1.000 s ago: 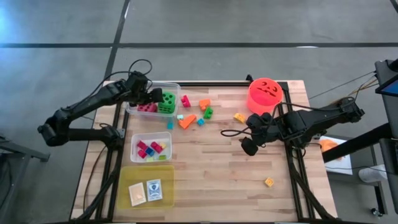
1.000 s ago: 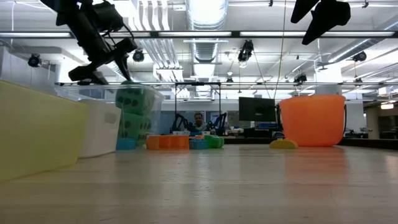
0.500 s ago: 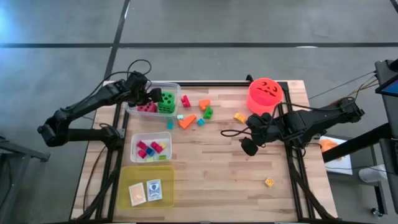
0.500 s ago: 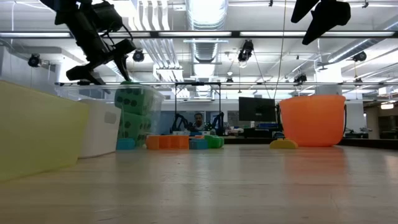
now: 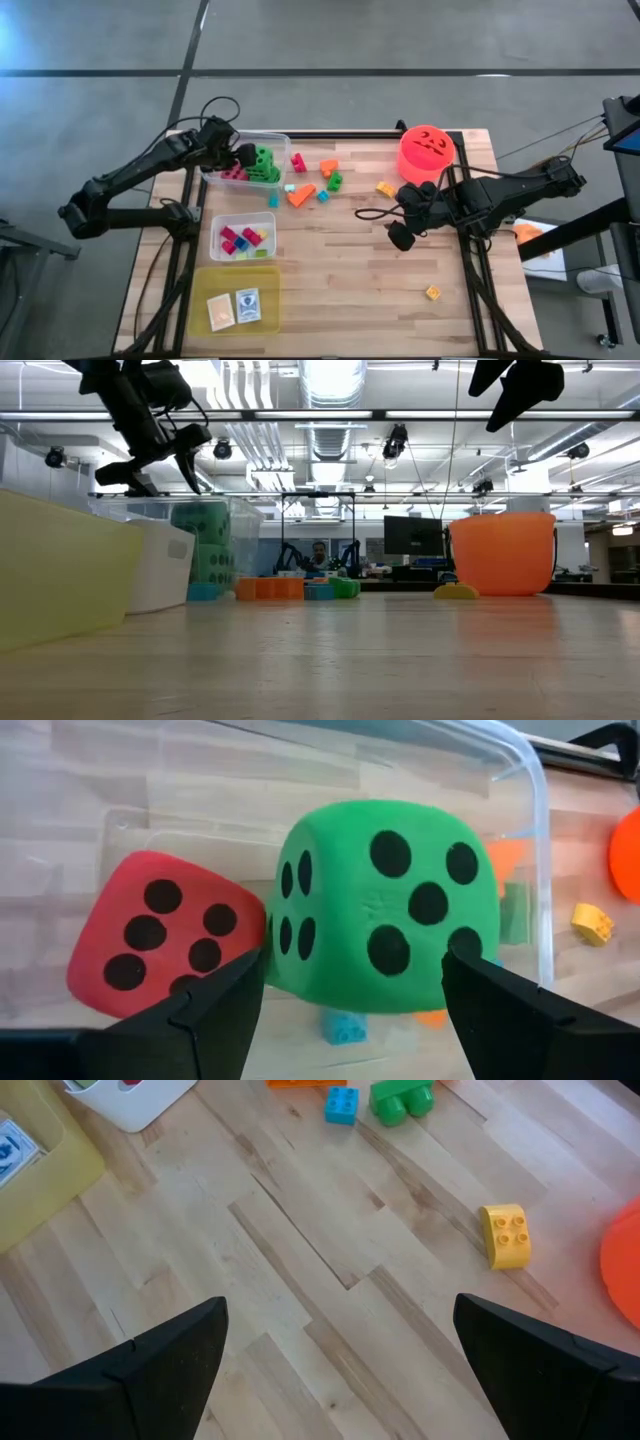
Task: Pick & Place Toys
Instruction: Put the yellow game piece into the white bin
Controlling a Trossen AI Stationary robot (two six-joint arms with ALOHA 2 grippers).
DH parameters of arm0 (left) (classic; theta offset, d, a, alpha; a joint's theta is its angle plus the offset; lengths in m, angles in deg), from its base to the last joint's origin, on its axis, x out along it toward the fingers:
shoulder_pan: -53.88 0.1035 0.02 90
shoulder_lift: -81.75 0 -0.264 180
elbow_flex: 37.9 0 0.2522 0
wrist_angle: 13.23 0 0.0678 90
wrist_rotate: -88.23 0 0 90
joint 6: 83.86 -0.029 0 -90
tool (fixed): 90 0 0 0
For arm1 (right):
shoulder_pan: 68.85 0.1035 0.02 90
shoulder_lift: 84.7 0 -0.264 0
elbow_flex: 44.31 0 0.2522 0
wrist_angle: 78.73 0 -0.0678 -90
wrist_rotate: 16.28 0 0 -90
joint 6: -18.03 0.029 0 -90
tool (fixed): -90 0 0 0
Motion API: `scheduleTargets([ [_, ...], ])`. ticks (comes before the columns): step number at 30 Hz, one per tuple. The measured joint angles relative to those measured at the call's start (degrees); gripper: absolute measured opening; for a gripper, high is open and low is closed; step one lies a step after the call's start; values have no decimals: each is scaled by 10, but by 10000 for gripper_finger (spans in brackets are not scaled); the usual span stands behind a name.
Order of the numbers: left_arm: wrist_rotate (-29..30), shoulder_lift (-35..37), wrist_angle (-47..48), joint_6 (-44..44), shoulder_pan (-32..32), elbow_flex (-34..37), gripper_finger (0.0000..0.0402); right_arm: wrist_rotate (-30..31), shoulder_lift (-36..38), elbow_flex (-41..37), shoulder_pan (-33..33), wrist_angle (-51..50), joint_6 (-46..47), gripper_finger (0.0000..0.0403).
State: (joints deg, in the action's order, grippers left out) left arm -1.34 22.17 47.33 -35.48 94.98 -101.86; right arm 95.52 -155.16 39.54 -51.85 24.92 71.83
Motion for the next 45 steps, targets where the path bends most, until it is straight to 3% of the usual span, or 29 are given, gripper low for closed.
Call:
scheduleTargets([
  [7,5,21,-4,-1,-1,0,289,0,0,0,0,2,5,384],
  [14,-41,63,0,-47,-44,-11,287,5,0,0,-5,6,-17,384],
  [19,-34,76,3,-30,-138,-44,273,-15,-2,0,-51,6,-34,384],
  [24,17,65,9,-15,-243,-78,239,-77,-23,0,-119,4,-116,384],
  [30,26,61,7,27,-318,-100,207,-156,-58,0,-163,-35,-188,384],
  [36,26,62,9,55,-375,-105,199,-214,-62,0,-97,-132,-143,384],
  [45,32,61,8,55,-385,-103,199,-223,-61,-30,94,-141,-181,384],
])
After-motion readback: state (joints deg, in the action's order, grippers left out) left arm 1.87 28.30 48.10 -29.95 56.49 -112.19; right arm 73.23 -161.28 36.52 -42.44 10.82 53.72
